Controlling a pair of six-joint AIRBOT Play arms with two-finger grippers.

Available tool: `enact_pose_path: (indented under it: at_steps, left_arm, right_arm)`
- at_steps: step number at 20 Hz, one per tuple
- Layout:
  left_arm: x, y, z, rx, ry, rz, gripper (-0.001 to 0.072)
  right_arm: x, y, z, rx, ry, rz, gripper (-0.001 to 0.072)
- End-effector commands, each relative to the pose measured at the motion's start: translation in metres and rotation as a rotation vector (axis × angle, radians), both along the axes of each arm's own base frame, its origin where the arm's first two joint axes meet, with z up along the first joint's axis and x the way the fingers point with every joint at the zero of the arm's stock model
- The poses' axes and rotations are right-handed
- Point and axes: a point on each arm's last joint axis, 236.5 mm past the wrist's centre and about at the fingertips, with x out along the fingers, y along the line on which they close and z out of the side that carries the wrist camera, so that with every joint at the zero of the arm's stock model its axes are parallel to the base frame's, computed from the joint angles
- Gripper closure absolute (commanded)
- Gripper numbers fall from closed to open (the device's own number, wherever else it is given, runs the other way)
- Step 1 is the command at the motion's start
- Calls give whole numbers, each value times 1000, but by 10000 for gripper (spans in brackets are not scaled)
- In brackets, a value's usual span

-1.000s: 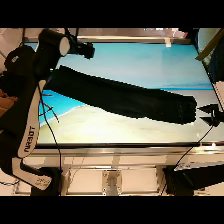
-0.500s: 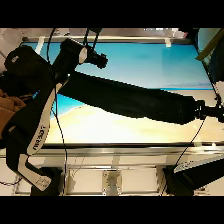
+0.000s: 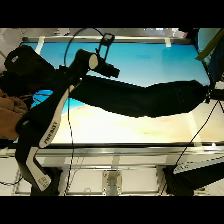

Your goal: Fold the clothes and pants, and hang the long-sleeved shirts on hangers.

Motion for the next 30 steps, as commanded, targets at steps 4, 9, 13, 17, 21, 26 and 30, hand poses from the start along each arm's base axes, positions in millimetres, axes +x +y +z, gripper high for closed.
enact_pose_path:
  at_steps: [4,9,13,17,21,26,30]
  left_arm:
    - [-53,-104,-107,-140,253,-106,696]
    - [-26,-61,-54,-115,156,-61,696]
    - [-3,41,37,-77,57,59,696]
    - [-8,103,90,-60,2,100,696]
    - [-23,119,87,1,44,62,695]
    - [-28,134,78,83,61,55,696]
    - [-22,148,75,139,43,82,696]
  right_arm:
    - [45,119,72,18,-50,57,651]
    - [74,227,26,-195,32,79,652]
    - [94,328,23,-271,-122,87,652]
    - [110,412,-3,-267,-215,35,651]
    - [102,461,-29,-238,-207,43,199]
    - [90,372,-38,-487,-122,275,199]
    - [58,202,-56,-768,131,289,199]
